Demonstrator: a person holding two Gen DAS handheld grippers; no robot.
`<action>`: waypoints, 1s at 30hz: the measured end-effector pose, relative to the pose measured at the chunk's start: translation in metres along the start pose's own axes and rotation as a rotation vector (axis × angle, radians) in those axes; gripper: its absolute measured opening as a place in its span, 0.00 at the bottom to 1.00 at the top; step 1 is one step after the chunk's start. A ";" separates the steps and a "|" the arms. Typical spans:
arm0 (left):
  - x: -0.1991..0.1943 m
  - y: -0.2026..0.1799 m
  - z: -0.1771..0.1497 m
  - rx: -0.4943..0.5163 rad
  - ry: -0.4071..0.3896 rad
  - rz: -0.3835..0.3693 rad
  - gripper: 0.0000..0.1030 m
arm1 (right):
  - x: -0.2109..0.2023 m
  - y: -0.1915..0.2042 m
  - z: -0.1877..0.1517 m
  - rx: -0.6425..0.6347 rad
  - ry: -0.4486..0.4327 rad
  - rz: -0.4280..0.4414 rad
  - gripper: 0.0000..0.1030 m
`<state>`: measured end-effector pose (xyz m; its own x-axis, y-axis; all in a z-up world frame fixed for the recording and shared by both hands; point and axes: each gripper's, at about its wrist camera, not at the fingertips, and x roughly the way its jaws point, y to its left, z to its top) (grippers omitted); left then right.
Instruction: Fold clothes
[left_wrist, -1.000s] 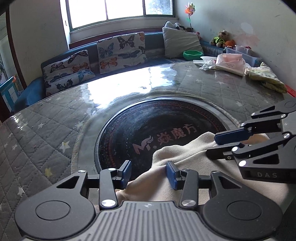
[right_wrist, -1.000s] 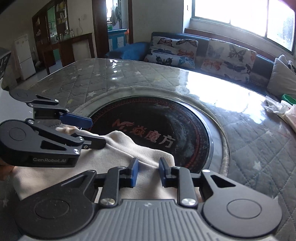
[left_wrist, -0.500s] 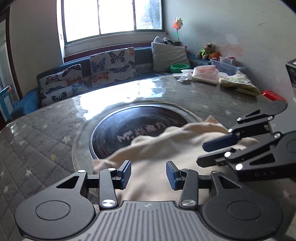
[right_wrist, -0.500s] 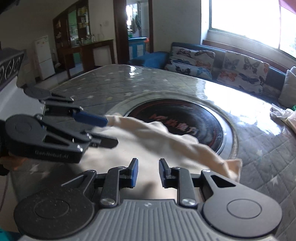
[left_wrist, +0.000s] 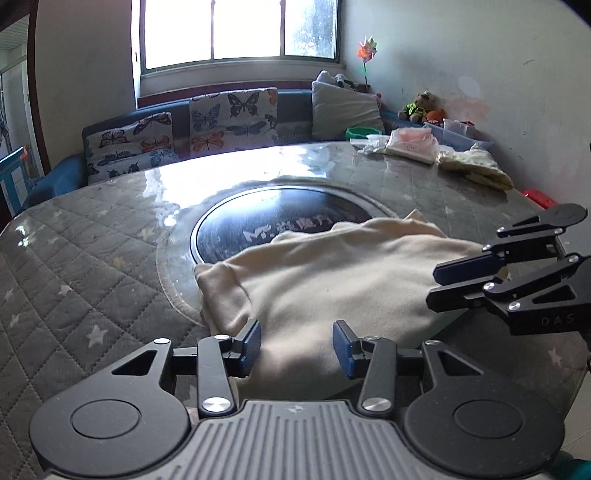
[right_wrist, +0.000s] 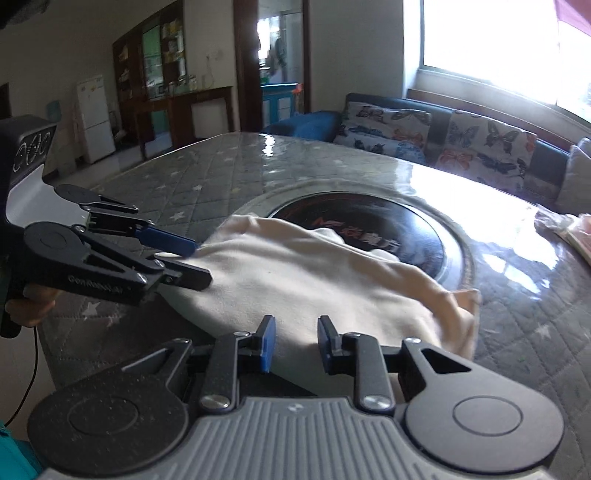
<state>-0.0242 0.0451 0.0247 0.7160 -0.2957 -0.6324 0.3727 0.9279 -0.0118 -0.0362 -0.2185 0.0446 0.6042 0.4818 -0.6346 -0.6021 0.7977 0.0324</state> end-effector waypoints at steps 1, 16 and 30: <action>0.002 0.000 -0.001 0.006 0.002 0.001 0.46 | -0.001 -0.003 -0.003 0.010 0.004 -0.007 0.24; 0.012 0.000 -0.006 0.011 0.036 0.006 0.47 | -0.021 -0.045 -0.025 0.156 0.039 -0.016 0.24; 0.016 -0.004 -0.004 0.019 0.046 0.021 0.50 | -0.021 -0.117 -0.025 0.431 0.013 -0.012 0.23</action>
<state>-0.0169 0.0373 0.0117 0.6964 -0.2647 -0.6670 0.3692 0.9292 0.0167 0.0087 -0.3307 0.0349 0.6019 0.4692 -0.6462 -0.3206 0.8831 0.3425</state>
